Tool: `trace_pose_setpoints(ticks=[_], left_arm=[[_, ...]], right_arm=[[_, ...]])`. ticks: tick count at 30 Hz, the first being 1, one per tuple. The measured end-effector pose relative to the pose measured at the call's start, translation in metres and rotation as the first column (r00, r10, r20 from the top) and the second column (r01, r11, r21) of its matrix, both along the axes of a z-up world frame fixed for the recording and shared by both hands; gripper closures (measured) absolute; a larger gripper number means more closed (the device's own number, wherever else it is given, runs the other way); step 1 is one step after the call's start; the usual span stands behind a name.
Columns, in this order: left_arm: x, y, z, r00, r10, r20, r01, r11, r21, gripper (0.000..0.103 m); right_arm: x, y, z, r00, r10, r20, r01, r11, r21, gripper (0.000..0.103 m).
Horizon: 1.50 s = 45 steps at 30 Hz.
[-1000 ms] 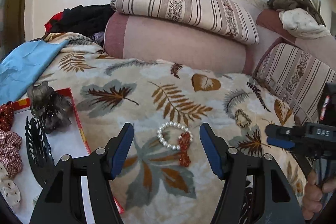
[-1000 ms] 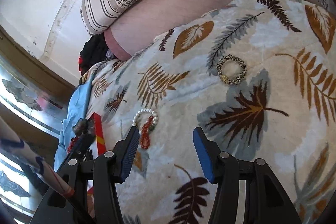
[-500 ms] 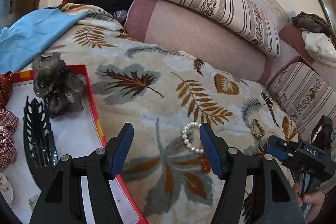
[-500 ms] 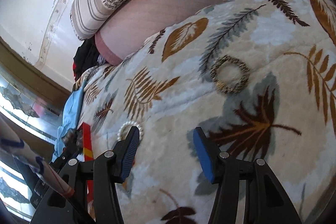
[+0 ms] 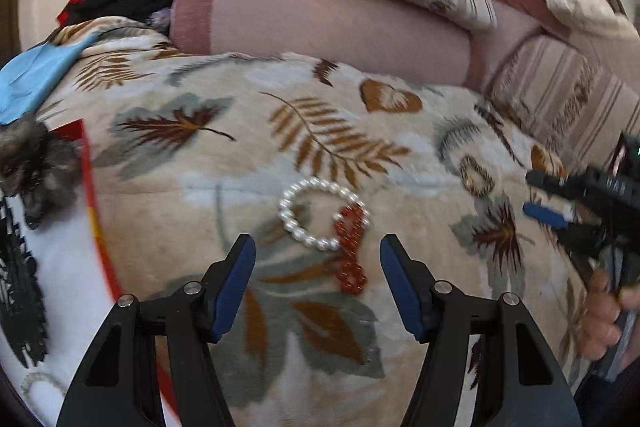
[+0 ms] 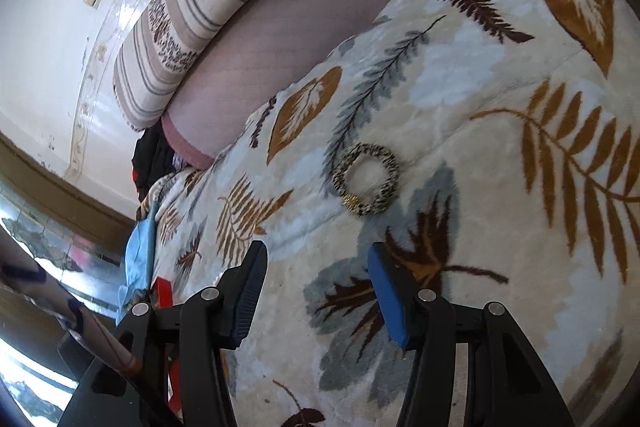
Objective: Organize jewelry
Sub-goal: 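Grasp the pearl bracelet at its red beads with the left tool, then grasp the speckled gold bracelet with the right tool while the left tool lifts the pearl bracelet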
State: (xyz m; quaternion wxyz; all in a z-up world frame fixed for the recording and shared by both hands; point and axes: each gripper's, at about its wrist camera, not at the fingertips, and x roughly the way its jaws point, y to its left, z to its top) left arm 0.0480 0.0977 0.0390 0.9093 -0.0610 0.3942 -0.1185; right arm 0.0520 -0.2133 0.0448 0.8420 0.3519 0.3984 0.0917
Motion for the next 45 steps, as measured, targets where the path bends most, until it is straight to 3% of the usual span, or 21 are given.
trace_pose_setpoints(ticks=[4,6,12,19,21,23,25,31,36,45], left_arm=[[0.008,-0.018,-0.014,0.999,-0.034,-0.031,0.034,0.999,0.020,0.054],[0.016,-0.027,-0.024,0.997,-0.042,-0.072,0.045,0.998,0.034,0.077],[0.025,-0.041,-0.032,0.994,-0.027,-0.103,0.037,0.994,0.100,0.096],[0.016,-0.034,-0.014,0.999,-0.017,-0.031,0.019,0.998,0.059,0.096],[0.014,-0.033,-0.010,0.999,-0.030,-0.018,0.030,0.999,0.035,0.096],[0.013,-0.034,-0.007,0.999,-0.031,-0.007,0.032,0.999,0.039,0.096],[0.013,-0.035,-0.006,0.999,-0.041,-0.001,0.041,0.999,0.035,0.096],[0.013,-0.030,-0.004,1.000,-0.025,0.008,0.025,1.000,0.015,0.096],[0.010,-0.023,0.005,1.000,-0.008,0.030,0.008,1.000,0.002,0.096],[0.004,-0.013,0.020,0.998,0.009,0.064,-0.008,1.000,-0.009,0.096]], right_arm=[[-0.002,-0.014,0.002,0.999,-0.044,0.006,0.044,0.999,0.003,0.045],[0.001,-0.019,0.003,0.998,-0.064,0.010,0.064,0.998,-0.012,0.045],[0.019,-0.025,0.005,0.997,-0.081,0.019,0.082,0.992,-0.096,0.045],[0.055,-0.013,-0.013,0.999,-0.032,-0.027,0.027,0.983,-0.179,0.045],[0.063,-0.005,-0.020,0.999,-0.006,-0.043,-0.003,0.977,-0.214,0.058],[0.069,0.004,-0.030,0.997,0.012,-0.075,-0.031,0.966,-0.258,0.083],[0.069,0.006,-0.035,0.997,0.010,-0.079,-0.032,0.959,-0.281,0.092],[0.055,0.008,-0.011,1.000,0.006,-0.015,-0.010,0.966,-0.258,0.094],[0.039,0.025,0.013,0.996,0.064,0.057,-0.047,0.968,-0.247,0.094],[0.028,0.045,0.026,0.986,0.136,0.100,-0.112,0.970,-0.217,0.094]])
